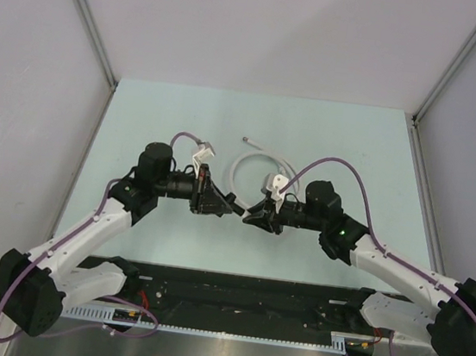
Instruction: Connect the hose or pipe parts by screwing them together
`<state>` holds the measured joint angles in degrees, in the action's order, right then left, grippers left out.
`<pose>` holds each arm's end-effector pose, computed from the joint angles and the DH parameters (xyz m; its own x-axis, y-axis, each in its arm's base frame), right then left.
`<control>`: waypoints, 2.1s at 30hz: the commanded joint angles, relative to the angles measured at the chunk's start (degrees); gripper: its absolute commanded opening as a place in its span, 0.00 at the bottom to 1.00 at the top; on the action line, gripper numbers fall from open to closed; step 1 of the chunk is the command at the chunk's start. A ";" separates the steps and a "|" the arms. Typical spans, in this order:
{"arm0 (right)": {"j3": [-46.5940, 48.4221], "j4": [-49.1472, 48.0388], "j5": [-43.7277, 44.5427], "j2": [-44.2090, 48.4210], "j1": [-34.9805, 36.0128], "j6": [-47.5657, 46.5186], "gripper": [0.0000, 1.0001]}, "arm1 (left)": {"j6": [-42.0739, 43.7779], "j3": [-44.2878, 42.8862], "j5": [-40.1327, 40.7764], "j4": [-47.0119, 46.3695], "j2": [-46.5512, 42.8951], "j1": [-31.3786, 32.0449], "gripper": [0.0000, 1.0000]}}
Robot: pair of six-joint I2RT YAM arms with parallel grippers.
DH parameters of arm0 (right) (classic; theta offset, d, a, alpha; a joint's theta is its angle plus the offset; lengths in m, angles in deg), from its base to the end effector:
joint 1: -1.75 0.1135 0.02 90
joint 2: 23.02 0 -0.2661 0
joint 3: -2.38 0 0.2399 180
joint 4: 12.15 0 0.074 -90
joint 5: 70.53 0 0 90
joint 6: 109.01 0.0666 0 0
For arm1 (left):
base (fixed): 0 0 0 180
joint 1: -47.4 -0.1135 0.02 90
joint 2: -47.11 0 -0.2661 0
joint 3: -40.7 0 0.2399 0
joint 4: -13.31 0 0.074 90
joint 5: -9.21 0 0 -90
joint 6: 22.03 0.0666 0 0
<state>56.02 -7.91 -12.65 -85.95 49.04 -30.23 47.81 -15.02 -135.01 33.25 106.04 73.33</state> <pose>0.1520 0.2169 0.2812 0.0337 -0.2065 -0.9779 -0.9852 0.1575 -0.0672 0.1797 -0.1474 0.2836 -0.6512 0.0926 -0.7532 0.7479 0.2467 -0.6163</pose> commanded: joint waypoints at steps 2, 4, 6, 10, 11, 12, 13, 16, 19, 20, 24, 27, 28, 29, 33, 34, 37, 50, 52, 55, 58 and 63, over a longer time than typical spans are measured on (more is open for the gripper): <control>2.86 -15.34 -14.46 2.64 -0.09 3.05 0.00 | 11.28 1.95 -3.26 -4.13 -2.42 7.89 0.00; 2.94 -15.34 -16.39 2.82 -0.61 3.31 0.00 | 13.65 1.86 -5.36 -5.01 -2.25 8.25 0.00; 2.94 -15.42 -17.79 2.99 -1.06 3.66 0.00 | 15.84 1.68 -7.38 -5.28 -1.72 8.26 0.00; 2.94 -16.13 -20.70 3.17 -2.46 4.89 0.00 | 18.84 1.86 -11.17 -8.26 -1.46 8.52 0.00; 3.03 -16.21 -21.49 3.17 -3.16 5.16 0.00 | 19.28 1.86 -11.00 -8.44 -1.37 8.61 0.00; 3.03 -16.22 -22.97 3.17 -3.43 5.94 0.00 | 19.98 1.86 -11.00 -8.44 -1.28 8.61 0.00; 3.03 -16.48 -24.03 3.17 -3.78 6.21 0.00 | 20.77 1.95 -11.69 -8.44 -1.28 8.61 0.00; 3.12 -17.01 -26.41 2.65 -4.13 7.35 0.00 | 25.16 2.38 -13.37 -8.44 -1.28 8.70 0.00; 3.21 -17.36 -28.08 1.85 -4.13 7.79 0.00 | 28.16 2.30 -14.95 -8.53 -0.67 8.70 0.00; 3.21 -17.36 -28.43 1.68 -4.05 7.88 0.00 | 28.68 2.04 -16.17 -8.53 0.38 8.70 0.00; 3.38 -16.92 -29.49 1.42 -4.31 7.97 0.00 | 30.35 1.68 -18.56 -8.62 1.53 9.13 0.00; 3.91 -16.74 -30.46 1.06 -4.40 8.85 0.00 | 33.16 2.82 -16.19 -8.62 0.13 9.49 0.00; 4.00 -16.57 -30.81 1.06 -4.40 9.29 0.00 | 34.56 3.09 -15.66 -8.62 -0.31 9.57 0.00; 4.17 -16.39 -30.90 0.98 -4.48 9.46 0.00 | 35.36 3.35 -15.66 -8.62 -1.01 9.57 0.00; 4.44 -16.65 -32.13 0.54 -4.48 10.61 0.00 | 43.35 5.54 -17.41 -8.62 -2.68 9.66 0.00; 4.44 -16.65 -32.30 0.27 -4.57 10.70 0.00 | 45.72 5.64 -17.50 -8.62 -2.86 9.66 0.00; 4.61 -16.92 -33.27 -0.17 -4.48 10.96 0.00 | 47.84 4.85 -17.06 -8.62 -2.69 9.84 0.00; 6.19 -16.74 -36.96 -3.24 -5.63 16.14 0.00 | 57.86 3.88 -16.89 -8.44 -1.72 10.72 0.00; 6.63 -16.48 -37.75 -4.21 -5.89 17.63 0.00 | 58.92 3.27 -16.89 -8.18 -1.20 10.72 0.00; 7.07 -16.65 -39.07 -5.09 -6.59 19.65 0.00 | 60.24 3.09 -17.24 -8.00 -0.49 10.81 0.00; 6.99 -15.61 -39.16 -5.44 -7.03 19.49 0.00 | 61.21 3.35 -17.24 -7.83 0.38 10.81 0.00; 7.07 -14.63 -37.76 -5.53 -8.09 19.84 0.00 | 62.61 3.79 -15.31 -7.83 0.30 10.81 0.00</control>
<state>56.00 -10.83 -51.64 -92.25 39.88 -12.66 100.15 -10.97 -154.94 26.97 104.45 81.68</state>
